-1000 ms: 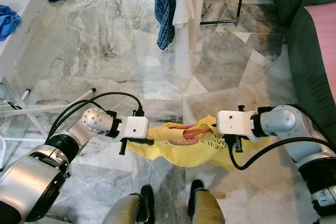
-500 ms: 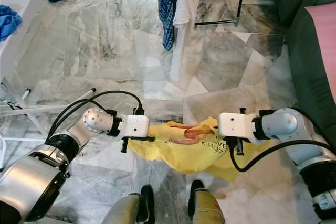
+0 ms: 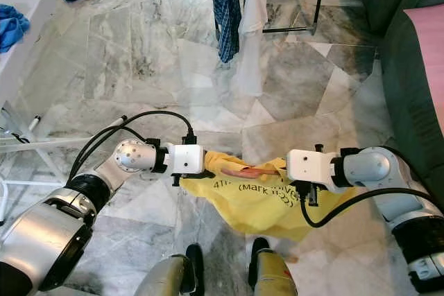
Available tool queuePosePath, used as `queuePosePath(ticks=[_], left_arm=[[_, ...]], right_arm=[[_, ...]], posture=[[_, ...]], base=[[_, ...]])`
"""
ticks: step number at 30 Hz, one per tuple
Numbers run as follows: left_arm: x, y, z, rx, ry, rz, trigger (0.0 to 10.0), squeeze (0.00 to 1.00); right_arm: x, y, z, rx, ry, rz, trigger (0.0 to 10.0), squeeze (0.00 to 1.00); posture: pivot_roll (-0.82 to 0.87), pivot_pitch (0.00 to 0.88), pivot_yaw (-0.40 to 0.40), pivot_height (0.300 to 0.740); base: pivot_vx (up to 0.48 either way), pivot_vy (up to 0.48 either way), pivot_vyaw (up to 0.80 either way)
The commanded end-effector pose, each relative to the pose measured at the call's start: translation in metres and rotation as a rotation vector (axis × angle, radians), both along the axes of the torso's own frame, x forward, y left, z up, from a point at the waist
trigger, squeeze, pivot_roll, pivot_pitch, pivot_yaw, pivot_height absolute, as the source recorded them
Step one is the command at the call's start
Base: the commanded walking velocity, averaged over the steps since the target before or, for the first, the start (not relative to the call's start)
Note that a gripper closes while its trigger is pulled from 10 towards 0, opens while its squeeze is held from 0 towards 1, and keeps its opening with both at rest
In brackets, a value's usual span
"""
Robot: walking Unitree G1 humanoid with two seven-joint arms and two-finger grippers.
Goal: Hang hanger
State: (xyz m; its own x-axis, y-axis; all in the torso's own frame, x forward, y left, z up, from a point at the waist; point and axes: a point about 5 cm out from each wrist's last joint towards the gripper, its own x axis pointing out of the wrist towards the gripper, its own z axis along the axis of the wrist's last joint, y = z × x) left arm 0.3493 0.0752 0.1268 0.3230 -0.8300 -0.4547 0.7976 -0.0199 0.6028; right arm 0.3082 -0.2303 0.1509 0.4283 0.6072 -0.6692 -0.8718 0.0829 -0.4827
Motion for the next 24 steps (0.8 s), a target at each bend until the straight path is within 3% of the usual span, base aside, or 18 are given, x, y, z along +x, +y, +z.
queuePosePath(ticks=[1,9,20,24], left_arm=[[0.001,0.003,0.003,-0.001,-0.064,0.002,10.0,1.00],[0.006,0.012,0.016,-0.071,-0.137,0.041,10.0,1.00],[0.010,0.028,0.005,-0.004,-0.236,0.163,10.0,1.00],[0.014,0.032,0.008,-0.079,-0.236,0.252,10.0,1.00]], right_arm=[[-0.003,0.000,-0.007,0.020,0.005,-0.010,0.0,0.00],[0.001,-0.003,-0.020,0.061,-0.063,-0.154,0.0,0.00],[-0.007,0.008,-0.037,0.178,-0.088,-0.242,0.0,0.00],[-0.007,0.012,-0.040,0.260,-0.123,-0.345,0.0,0.00]], posture=[[-0.16,0.282,0.132,0.740],[-0.16,0.282,0.134,0.740],[-0.16,0.274,0.126,0.740],[-0.17,0.267,0.123,0.740]], base=[[0.000,0.000,0.00],[0.000,0.000,0.00],[0.000,0.000,0.00],[0.000,0.000,0.00]])
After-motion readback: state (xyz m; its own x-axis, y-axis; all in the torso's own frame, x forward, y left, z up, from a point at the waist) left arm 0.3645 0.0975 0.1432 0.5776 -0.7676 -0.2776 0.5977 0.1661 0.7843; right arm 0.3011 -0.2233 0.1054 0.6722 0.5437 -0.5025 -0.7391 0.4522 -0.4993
